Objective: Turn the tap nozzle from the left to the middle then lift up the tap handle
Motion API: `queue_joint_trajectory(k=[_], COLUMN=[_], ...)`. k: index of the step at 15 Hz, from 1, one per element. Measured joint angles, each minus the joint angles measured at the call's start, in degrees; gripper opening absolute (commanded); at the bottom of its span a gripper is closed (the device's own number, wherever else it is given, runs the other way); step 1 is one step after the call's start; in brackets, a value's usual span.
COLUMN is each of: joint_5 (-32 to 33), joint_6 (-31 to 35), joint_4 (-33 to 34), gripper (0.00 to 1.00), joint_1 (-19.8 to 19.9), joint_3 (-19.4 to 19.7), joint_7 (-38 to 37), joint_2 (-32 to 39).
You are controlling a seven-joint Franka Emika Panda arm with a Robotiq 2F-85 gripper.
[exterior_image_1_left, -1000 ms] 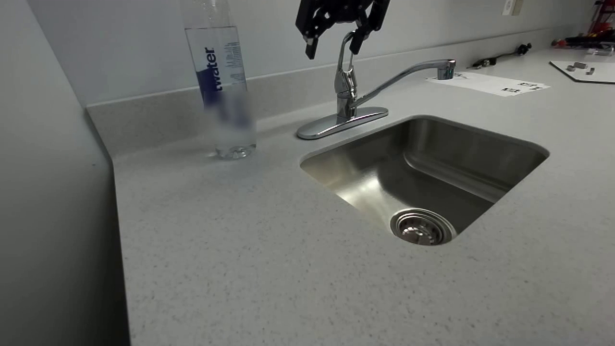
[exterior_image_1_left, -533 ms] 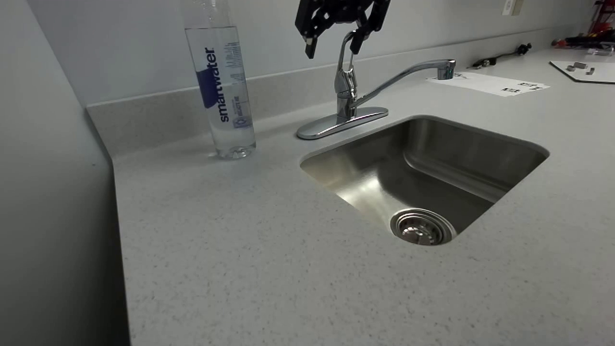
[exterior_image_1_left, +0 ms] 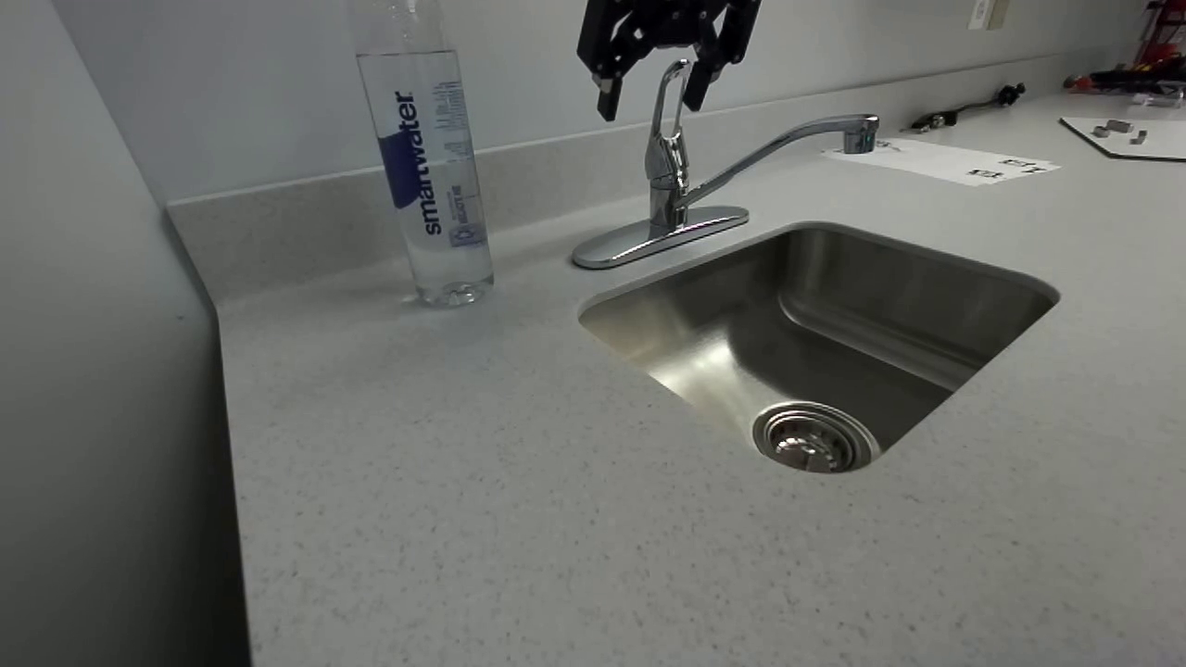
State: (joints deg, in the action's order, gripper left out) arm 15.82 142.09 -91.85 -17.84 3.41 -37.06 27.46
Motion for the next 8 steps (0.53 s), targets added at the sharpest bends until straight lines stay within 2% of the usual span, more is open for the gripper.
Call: queue_joint_trajectory(k=[3,8], joint_5=[-2.93,-4.04], joint_6=[-4.19,-9.09], joint_4=[-0.01,-0.02], gripper=[1.0,1.0], joint_1=[1.16,2.93], joint_3=[-1.07,-1.23], joint_7=[3.93,7.57], joint_2=[-1.2,-3.9])
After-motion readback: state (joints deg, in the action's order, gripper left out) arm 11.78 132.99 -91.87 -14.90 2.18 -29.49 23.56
